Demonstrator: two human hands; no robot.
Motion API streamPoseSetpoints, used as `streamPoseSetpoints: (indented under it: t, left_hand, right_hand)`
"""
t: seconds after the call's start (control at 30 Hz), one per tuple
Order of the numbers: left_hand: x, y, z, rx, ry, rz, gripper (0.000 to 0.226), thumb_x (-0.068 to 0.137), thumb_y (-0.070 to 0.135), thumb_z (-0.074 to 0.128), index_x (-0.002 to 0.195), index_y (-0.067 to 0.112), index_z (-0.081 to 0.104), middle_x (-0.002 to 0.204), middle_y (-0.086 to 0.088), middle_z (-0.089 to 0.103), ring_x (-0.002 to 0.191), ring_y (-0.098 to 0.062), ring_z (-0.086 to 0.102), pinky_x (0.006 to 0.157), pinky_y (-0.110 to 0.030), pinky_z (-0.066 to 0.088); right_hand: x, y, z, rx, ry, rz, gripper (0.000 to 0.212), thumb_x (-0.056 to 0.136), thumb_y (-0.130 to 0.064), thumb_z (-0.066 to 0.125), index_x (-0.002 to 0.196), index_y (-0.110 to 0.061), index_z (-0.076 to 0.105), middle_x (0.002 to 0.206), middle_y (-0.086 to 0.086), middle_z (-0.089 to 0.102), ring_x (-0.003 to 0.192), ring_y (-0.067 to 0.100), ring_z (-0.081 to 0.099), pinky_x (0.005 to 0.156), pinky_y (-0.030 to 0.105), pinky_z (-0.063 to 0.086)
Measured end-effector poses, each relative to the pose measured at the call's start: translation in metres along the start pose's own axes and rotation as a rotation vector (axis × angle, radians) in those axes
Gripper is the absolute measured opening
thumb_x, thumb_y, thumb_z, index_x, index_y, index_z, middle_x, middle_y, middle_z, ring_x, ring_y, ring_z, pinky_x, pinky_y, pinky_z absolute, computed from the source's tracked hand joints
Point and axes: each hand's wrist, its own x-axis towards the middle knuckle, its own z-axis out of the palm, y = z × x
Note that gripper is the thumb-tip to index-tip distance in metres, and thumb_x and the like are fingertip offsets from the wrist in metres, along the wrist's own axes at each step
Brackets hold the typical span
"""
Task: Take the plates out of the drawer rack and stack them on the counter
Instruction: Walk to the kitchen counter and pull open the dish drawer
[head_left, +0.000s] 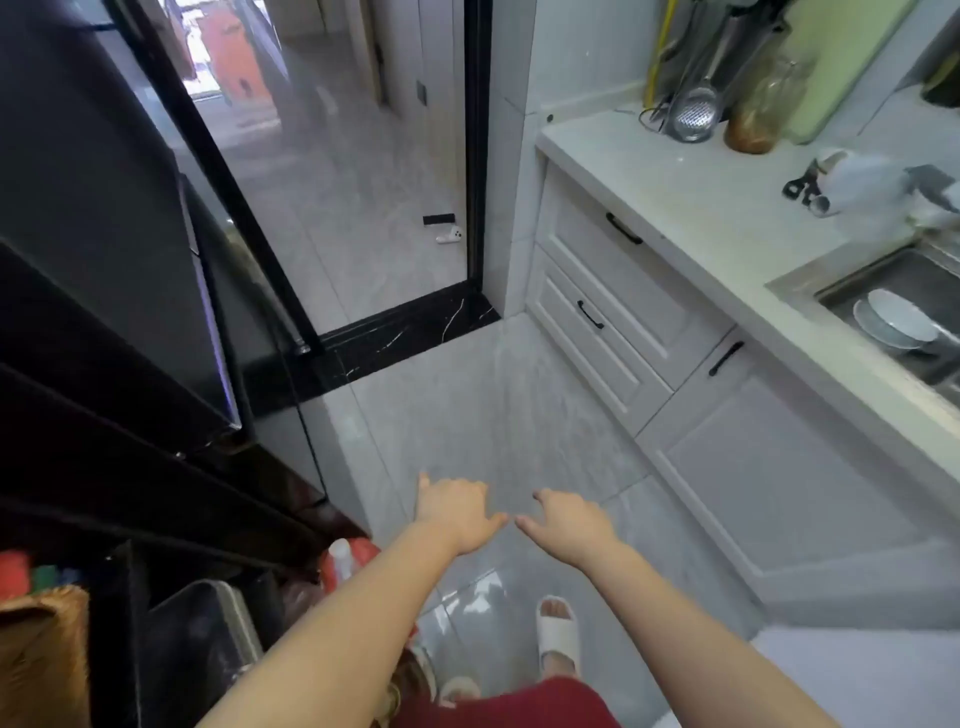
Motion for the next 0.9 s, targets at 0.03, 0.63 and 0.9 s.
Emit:
streamPoseSetpoints:
  t: [0.03, 0.63, 0.9]
  left_hand:
    - [0.004, 0.002, -0.003, -0.002, -0.005, -0.012, 0.062, 0.09, 0.062, 0.038, 0.134, 0.02, 0.05, 0.128, -0.007, 0.061, 0.122, -0.028, 0.053, 0.113, -0.053, 0.017]
    - [0.082, 0.063, -0.074, -0.146, 0.072, -0.283, 0.058, 0.092, 0.06, 0.034, 0.129, 0.02, 0.052, 0.119, -0.006, 0.065, 0.117, -0.028, 0.055, 0.114, -0.054, 0.015]
    - [0.094, 0.053, -0.091, -0.155, 0.07, -0.334, 0.055, 0.092, 0.057, 0.036, 0.127, 0.019, 0.053, 0.117, -0.007, 0.065, 0.116, -0.028, 0.056, 0.115, -0.056, 0.013]
  right_hand:
    - [0.006, 0.004, -0.003, 0.001, 0.0, -0.005, 0.058, 0.092, -0.052, 0.043, 0.132, -0.011, 0.047, 0.132, 0.01, 0.058, 0.122, 0.028, 0.053, 0.099, 0.041, 0.041]
    - [0.1, 0.076, -0.111, -0.183, -0.036, -0.197, 0.057, 0.092, -0.051, 0.043, 0.133, -0.011, 0.046, 0.134, 0.011, 0.056, 0.124, 0.029, 0.052, 0.099, 0.041, 0.041]
    - [0.124, 0.058, -0.126, -0.188, -0.045, -0.235, 0.058, 0.091, -0.051, 0.043, 0.134, -0.012, 0.046, 0.135, 0.011, 0.056, 0.125, 0.028, 0.052, 0.101, 0.041, 0.04]
